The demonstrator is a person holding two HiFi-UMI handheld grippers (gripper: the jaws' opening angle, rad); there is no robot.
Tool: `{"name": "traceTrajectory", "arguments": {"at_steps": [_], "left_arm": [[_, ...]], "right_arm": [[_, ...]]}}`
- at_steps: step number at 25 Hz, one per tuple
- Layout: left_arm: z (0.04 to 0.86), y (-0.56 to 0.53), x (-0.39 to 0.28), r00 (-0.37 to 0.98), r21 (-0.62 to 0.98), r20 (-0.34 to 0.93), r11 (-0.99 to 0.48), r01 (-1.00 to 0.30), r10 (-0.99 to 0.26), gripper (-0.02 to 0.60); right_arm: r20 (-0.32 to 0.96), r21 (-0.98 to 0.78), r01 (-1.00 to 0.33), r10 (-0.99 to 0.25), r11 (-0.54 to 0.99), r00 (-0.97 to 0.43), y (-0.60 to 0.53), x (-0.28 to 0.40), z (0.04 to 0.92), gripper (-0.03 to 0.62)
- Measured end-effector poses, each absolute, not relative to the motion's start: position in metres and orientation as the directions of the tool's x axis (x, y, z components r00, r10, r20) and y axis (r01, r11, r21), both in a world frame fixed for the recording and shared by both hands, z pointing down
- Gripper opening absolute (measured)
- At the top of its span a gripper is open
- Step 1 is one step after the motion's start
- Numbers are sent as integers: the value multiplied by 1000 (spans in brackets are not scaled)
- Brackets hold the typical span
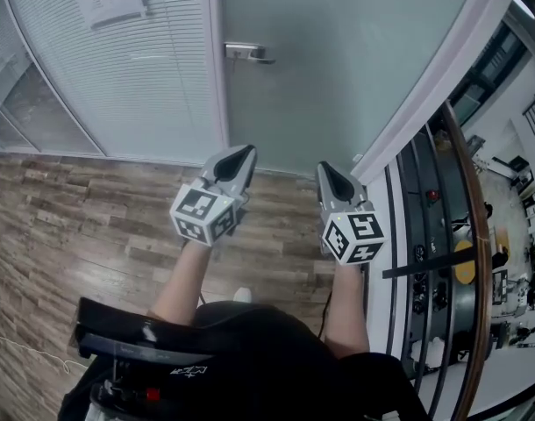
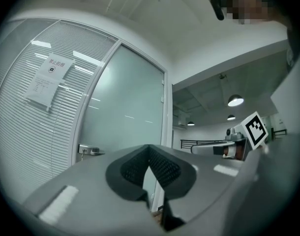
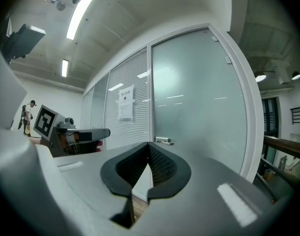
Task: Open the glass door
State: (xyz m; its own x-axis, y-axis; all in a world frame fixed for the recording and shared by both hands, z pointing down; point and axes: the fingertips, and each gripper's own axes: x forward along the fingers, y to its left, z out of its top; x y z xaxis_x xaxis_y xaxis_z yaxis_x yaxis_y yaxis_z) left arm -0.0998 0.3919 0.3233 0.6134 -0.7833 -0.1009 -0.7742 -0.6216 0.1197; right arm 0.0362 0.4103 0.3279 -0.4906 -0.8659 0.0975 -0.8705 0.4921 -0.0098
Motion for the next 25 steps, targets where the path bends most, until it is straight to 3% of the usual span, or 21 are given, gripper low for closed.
{"name": "traceTrajectory", "arguments": {"at_steps": [25], "left_arm": [[343,346,-132,634,158,-70,-636,-755,-770,-2]], "right_arm": [[134,-33,-881,-872,471,-471,367,9,346,2]]}}
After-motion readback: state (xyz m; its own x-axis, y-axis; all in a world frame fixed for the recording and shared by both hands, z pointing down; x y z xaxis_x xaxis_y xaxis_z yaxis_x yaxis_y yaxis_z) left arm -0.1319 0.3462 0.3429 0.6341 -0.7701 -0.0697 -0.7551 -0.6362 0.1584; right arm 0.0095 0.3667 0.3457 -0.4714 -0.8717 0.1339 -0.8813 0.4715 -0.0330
